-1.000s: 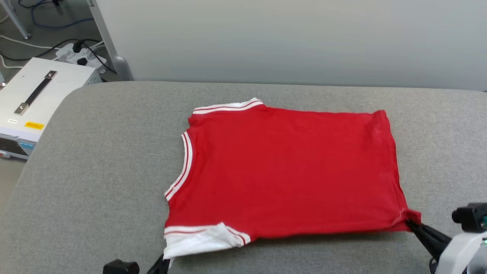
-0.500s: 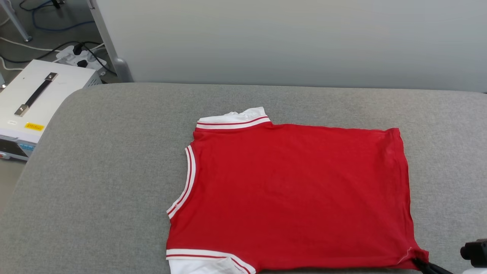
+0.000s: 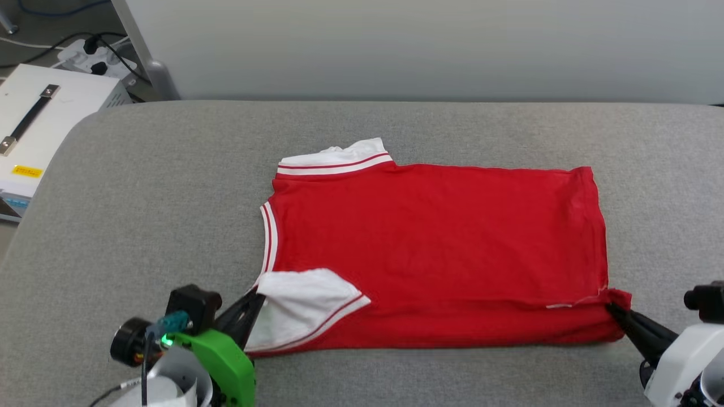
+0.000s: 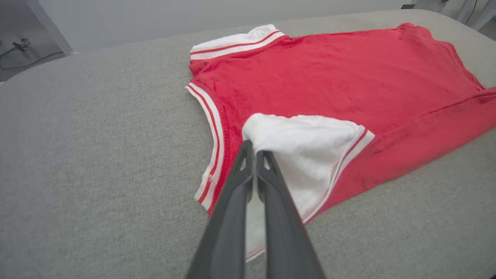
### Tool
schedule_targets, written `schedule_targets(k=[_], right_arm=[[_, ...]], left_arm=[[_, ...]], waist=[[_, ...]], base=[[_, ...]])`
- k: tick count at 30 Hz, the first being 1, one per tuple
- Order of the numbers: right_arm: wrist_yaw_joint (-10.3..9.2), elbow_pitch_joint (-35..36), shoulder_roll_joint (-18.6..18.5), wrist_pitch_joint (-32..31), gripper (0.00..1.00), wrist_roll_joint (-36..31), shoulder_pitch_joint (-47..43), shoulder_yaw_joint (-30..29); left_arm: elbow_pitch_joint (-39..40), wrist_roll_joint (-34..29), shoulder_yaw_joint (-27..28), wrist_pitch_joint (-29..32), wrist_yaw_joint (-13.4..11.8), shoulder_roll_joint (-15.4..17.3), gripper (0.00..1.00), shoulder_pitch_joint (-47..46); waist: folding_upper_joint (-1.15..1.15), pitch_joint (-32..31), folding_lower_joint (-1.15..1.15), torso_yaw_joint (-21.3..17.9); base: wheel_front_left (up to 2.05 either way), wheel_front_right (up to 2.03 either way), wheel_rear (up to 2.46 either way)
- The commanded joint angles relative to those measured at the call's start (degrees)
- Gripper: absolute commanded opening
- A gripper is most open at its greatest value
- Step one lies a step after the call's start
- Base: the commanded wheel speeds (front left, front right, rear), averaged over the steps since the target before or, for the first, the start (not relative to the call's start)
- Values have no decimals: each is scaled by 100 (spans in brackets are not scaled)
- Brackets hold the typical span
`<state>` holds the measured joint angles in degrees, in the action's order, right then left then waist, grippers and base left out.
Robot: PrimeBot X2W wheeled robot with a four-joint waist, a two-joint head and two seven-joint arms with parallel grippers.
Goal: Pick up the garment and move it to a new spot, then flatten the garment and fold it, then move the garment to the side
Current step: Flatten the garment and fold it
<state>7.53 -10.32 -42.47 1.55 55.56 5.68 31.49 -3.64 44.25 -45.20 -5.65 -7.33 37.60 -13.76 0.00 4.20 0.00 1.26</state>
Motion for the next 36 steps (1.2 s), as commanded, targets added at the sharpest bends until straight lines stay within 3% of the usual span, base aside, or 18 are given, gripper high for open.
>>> schedule_targets(k=[1, 16, 24, 32, 33, 34, 35, 36], right_arm=[[-4, 48, 44, -74, 0, -47, 166, -87], [-4, -271, 346, -739, 0, -199, 1358, -259], [-4, -865, 528, -851, 0, -308, 1793, 91], [-4, -1125, 607, -638, 0, -231, 1847, 411], [-4, -1137, 592, -580, 24, -225, 1833, 414], [-4, -1146, 572, -497, 93, -228, 1811, 406], [-4, -1144, 561, -421, 100, -228, 1788, 389], [-4, -1129, 552, -329, 100, -226, 1748, 357]], left_arm=[[-95, -103, 10, 40, 95, -39, 0, -274], [-1991, -223, 62, -90, 1015, -616, 0, -2036], [-3135, -205, -169, -178, 1279, -1053, 0, -2290], [-3904, -42, -370, -413, 1434, -1327, 0, -2215], [-3946, -40, -369, -461, 1438, -1333, 0, -2236], [-3987, -28, -360, -509, 1442, -1339, 47, -2260], [-4006, -27, -356, -548, 1446, -1339, 100, -2281], [-4011, -21, -338, -601, 1449, -1331, 100, -2309]], waist=[[0, 168, 0, -73], [0, 1127, 0, -230], [0, 1396, 0, -219], [0, 1254, 0, -178], [0, 1214, 0, -163], [0, 1160, 0, -144], [0, 1105, 0, -126], [0, 1038, 0, -104]], base=[[0, 0, 0], [0, 0, 0], [0, 0, 0], [0, 0, 0], [0, 0, 0], [0, 0, 0], [0, 0, 0], [0, 0, 0]])
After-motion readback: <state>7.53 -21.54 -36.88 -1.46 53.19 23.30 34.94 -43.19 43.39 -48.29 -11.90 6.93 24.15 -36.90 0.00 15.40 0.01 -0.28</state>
